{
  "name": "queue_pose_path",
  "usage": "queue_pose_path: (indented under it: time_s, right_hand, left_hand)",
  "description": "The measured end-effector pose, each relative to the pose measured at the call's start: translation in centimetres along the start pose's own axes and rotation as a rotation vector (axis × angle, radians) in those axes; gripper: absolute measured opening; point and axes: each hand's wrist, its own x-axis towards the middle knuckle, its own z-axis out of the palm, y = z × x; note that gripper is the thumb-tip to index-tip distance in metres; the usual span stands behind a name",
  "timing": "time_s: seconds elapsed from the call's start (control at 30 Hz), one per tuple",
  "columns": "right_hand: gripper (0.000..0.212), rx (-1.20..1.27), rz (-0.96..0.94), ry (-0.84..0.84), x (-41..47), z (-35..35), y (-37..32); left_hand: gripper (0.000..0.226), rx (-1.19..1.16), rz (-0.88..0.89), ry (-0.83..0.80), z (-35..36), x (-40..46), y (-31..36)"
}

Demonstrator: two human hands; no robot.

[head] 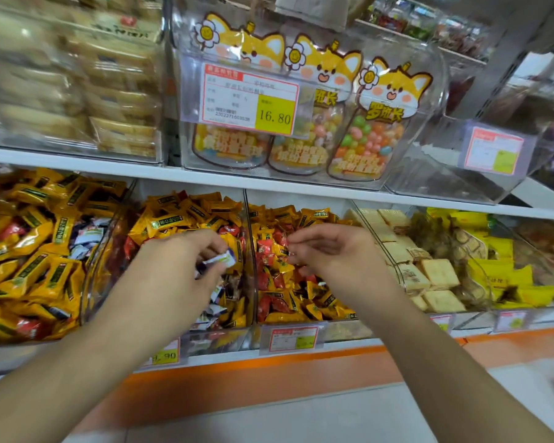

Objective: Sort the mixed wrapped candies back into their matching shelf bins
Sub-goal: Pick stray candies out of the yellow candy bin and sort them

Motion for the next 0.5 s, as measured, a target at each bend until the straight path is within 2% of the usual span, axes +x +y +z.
queue_pose_path:
  time_s: [0.07, 0.13, 0.27, 0.33, 0.5]
  right_hand:
    - [0.017, -0.112, 0.011, 0.061, 0.7, -2.1, 1.7]
    - [0.022, -0.298, 0.003, 0.053, 1.2, -3.2, 3.7]
    - [0.018, -0.715, 0.010, -0.105, 1.4, -3.2, 6.9]
    - [0.018, -0.857, 0.029, -0.107, 1.9, -3.4, 7.8]
    - [0.029, -0.930, 0.071, -0.105, 3.1, -4.3, 8.7]
  left_hand:
    - [0.038, 0.147, -0.004, -0.019, -0.1, 0.1, -0.9]
    - [0.050, 0.154, 0.056, -0.063, 0.0, 0.0, -0.8]
    - [0.052, 0.116, 0.234, -0.210, 1.8, -0.5, 1.1]
    - [0.053, 0.120, 0.248, -0.233, 2.9, -0.6, 1.7]
    - [0.046, 0.122, 0.242, -0.219, 3.8, -0.4, 1.1]
